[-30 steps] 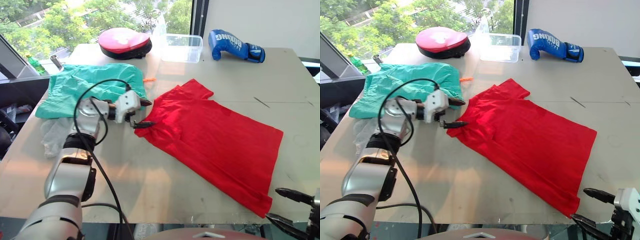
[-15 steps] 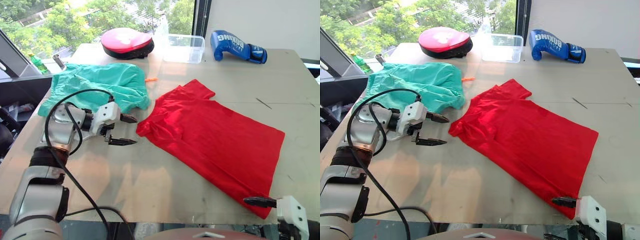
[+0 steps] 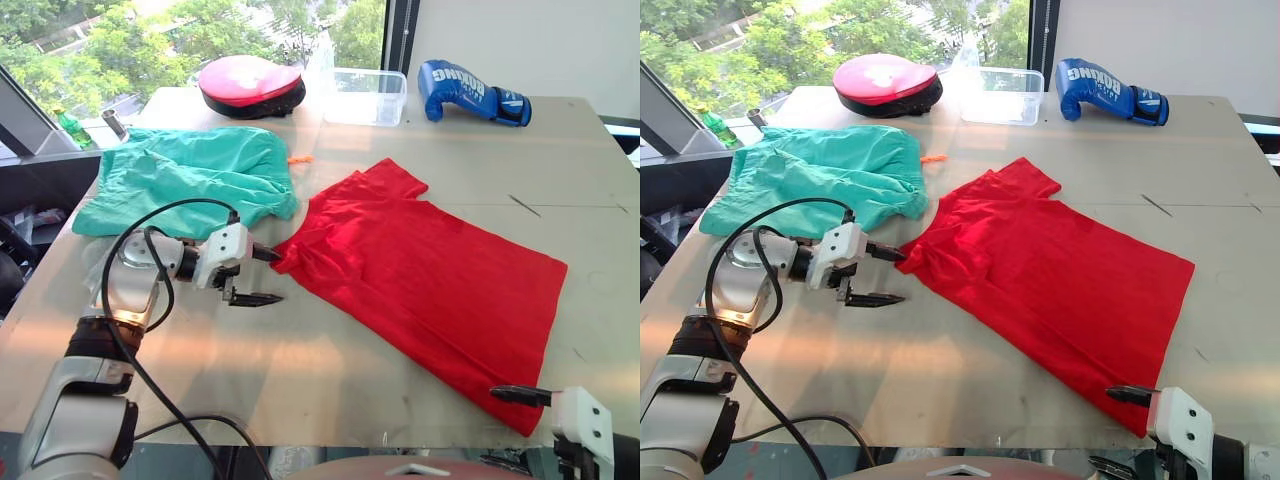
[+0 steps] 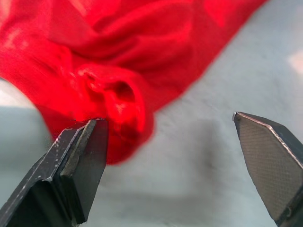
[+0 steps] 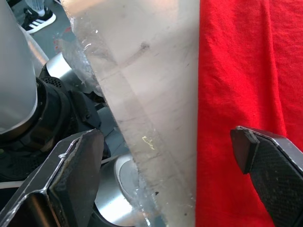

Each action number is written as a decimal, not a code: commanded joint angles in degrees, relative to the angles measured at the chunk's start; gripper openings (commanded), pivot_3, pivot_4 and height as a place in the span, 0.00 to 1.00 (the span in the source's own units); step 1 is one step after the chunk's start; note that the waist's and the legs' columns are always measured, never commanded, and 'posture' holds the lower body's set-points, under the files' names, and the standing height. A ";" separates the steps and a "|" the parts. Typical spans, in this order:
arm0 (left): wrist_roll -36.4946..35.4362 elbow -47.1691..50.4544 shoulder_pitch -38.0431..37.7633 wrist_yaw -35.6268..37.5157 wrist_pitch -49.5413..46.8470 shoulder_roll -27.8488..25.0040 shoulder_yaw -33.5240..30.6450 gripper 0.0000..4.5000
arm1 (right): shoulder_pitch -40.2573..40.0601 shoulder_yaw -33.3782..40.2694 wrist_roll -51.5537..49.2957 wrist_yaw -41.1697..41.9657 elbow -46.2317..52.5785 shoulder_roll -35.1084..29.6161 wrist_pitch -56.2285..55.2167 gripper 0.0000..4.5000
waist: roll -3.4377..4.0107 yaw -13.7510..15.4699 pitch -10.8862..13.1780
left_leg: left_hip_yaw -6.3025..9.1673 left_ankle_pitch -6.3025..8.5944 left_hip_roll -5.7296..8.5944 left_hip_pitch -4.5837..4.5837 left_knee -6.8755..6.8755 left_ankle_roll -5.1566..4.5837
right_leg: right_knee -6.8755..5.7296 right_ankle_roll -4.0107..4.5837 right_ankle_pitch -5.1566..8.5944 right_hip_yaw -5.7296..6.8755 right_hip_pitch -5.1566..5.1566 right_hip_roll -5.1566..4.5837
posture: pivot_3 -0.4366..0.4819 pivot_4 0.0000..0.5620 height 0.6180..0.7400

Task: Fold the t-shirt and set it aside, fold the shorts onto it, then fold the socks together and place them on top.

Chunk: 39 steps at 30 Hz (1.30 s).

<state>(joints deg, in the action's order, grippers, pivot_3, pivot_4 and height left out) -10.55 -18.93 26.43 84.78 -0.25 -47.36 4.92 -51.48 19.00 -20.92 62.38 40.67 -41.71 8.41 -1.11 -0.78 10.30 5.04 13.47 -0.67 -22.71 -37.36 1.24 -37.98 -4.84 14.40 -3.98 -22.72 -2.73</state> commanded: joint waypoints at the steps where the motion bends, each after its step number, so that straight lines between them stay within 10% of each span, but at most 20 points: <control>1: -2.56 6.74 -2.54 -1.03 -2.49 -1.88 -2.59 1.00 | -1.41 2.09 -1.59 0.73 1.12 0.10 -0.66 1.00 | 0.00 0.01 0.00 | 0.00 0.00 0.00 0.00 0.00 0.00 | 0.00 0.00 0.01 0.00 0.00 0.00 | 0.48 0.27 0.93; 10: -3.12 10.91 -4.22 -3.95 -6.30 -2.16 -3.42 1.00 | -2.61 4.23 -0.68 -0.78 -2.09 0.18 2.43 1.00 | 0.00 0.10 0.00 | -0.01 0.00 0.00 0.01 -0.03 0.00 | 0.00 0.13 0.15 0.00 0.01 -0.01 | 0.48 0.27 0.93; 21: -2.14 9.04 -2.95 -3.13 -6.32 -1.81 -1.84 1.00 | -0.47 0.65 6.59 -3.48 -7.36 -0.06 -0.24 0.01 | -0.05 0.12 -0.04 | -0.01 0.00 0.00 0.01 -0.02 0.00 | 0.01 0.09 0.19 0.01 0.01 -0.01 | 0.48 0.27 0.93; 39: 1.12 -5.90 6.65 -5.30 -4.30 5.09 1.94 1.00 | 1.03 0.06 9.48 -4.69 -10.81 -0.82 -4.51 0.01 | -0.56 -0.01 -0.36 | -0.01 0.00 0.00 0.03 -0.05 0.00 | 0.01 0.10 0.14 0.02 0.03 0.00 | 0.48 0.27 0.93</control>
<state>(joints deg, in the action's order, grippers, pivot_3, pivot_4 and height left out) -9.05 -24.13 32.10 79.51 -4.73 -42.05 7.79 -50.16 18.96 -13.26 58.48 31.76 -42.33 3.42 -1.68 -0.79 9.94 5.03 13.47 -0.67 -22.67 -37.40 1.24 -37.97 -4.75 14.53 -3.96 -22.70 -2.73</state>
